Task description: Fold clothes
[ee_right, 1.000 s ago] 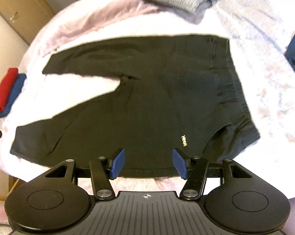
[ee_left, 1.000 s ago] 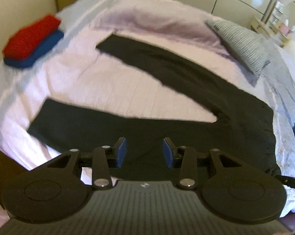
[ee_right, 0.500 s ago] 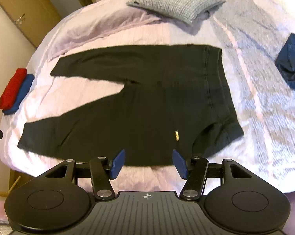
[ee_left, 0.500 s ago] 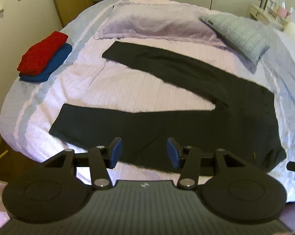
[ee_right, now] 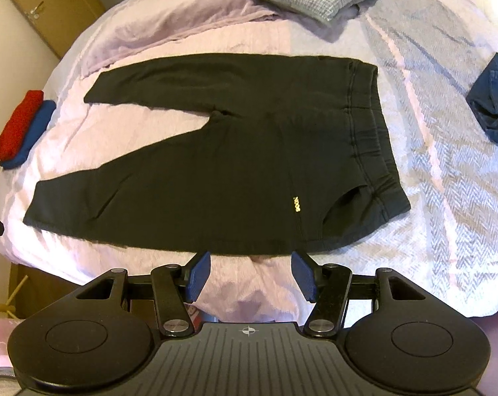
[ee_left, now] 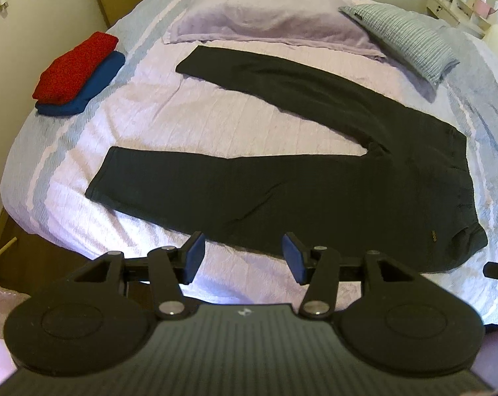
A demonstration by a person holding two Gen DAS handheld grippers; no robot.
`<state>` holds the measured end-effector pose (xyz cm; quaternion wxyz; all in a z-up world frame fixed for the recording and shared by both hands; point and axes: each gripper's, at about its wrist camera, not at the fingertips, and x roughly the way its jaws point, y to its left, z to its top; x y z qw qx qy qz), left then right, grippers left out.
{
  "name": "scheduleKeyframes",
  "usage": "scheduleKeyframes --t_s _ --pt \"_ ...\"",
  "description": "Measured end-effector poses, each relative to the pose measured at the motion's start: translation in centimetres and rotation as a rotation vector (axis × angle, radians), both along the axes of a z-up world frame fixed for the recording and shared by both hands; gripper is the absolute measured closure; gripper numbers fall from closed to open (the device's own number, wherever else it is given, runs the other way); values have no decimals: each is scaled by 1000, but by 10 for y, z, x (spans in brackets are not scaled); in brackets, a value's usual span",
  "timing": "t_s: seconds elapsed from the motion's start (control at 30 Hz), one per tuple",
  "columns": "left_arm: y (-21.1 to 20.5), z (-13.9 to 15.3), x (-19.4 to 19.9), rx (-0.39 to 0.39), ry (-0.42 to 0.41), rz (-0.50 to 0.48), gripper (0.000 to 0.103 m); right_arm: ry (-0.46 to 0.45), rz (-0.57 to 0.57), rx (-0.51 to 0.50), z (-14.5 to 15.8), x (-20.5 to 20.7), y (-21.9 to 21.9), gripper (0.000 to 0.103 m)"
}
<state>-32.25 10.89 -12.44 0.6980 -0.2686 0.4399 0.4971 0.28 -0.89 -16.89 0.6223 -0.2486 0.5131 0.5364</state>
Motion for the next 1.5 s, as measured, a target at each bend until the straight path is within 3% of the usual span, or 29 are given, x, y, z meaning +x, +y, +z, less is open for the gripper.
scheduleKeyframes --t_s 0.47,0.93,1.23,1.5 --pt "24 -13 -2 -38 9 -70 54 -12 -82 -34 0 -3 6 45" --pt "98 -10 -31 -40 -8 -167 54 -27 -194 -40 7 -45 49 45" --pt "153 -12 -49 -10 -82 -238 54 -66 -258 -44 12 -73 85 45" --pt "173 -23 -29 -33 -119 -325 54 -94 -280 -50 14 -76 102 45"
